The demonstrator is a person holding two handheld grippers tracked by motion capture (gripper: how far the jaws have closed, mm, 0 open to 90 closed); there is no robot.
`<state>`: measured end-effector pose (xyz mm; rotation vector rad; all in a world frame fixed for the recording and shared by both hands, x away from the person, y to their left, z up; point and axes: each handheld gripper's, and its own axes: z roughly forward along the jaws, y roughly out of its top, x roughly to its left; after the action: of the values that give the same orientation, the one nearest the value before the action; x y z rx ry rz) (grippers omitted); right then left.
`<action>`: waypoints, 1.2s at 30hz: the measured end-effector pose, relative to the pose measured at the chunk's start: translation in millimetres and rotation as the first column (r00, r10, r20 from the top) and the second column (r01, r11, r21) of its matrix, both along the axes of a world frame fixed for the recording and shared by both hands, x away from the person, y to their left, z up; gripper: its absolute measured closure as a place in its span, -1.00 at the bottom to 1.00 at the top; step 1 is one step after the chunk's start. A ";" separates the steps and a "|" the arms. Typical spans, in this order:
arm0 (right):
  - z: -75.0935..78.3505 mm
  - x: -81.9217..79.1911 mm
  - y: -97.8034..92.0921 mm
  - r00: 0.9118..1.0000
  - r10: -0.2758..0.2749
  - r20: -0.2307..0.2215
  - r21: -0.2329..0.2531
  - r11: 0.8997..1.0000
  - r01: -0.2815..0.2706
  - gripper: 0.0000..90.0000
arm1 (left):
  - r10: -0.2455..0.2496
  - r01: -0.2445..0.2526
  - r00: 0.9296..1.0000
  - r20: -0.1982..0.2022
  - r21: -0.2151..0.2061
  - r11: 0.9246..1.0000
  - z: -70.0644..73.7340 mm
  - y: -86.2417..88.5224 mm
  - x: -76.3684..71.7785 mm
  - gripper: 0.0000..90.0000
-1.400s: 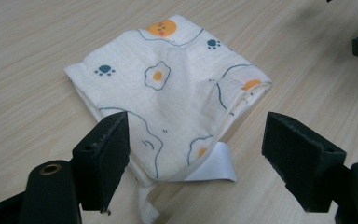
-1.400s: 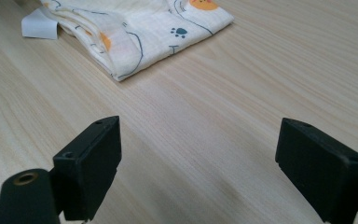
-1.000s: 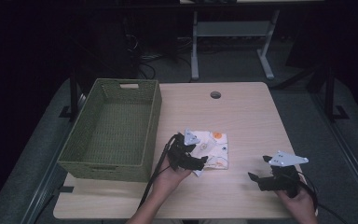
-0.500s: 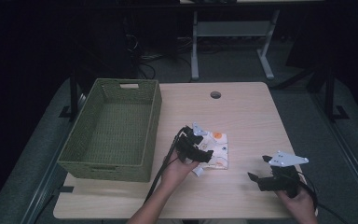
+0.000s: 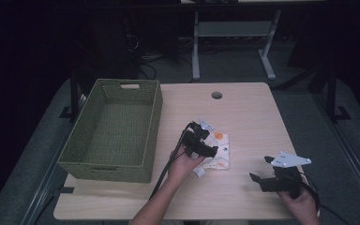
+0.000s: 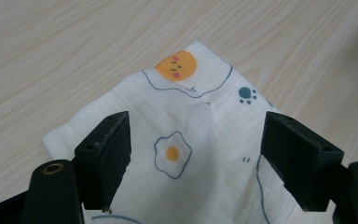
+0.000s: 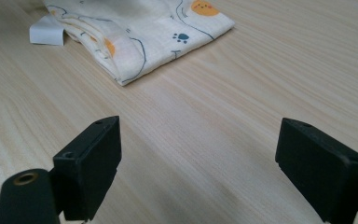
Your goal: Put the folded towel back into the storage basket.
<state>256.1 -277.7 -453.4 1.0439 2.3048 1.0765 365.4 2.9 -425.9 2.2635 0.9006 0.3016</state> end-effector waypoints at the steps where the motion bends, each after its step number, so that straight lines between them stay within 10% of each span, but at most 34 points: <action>1: 0.1 0.0 -0.3 1.000 -0.001 -0.001 0.002 1.000 0.001 -0.69 | -0.001 0.001 1.000 -0.004 0.001 1.000 -0.9 -0.9 1.1 -0.45; 19: -0.2 -0.2 -1.6 1.000 0.002 0.001 0.002 1.000 -0.002 -0.69 | 0.026 -0.021 0.994 -0.102 0.044 0.999 -27.3 -10.6 17.4 -0.29; 36: 0.0 -1.0 -0.6 1.000 0.003 0.001 0.001 1.000 -0.003 -0.69 | 0.027 -0.021 0.999 -0.041 0.127 0.992 -28.1 -12.5 14.4 0.21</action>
<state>255.1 -278.2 -453.4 1.0407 2.3060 1.0795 379.9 -9.6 -454.0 2.3848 0.9556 0.3312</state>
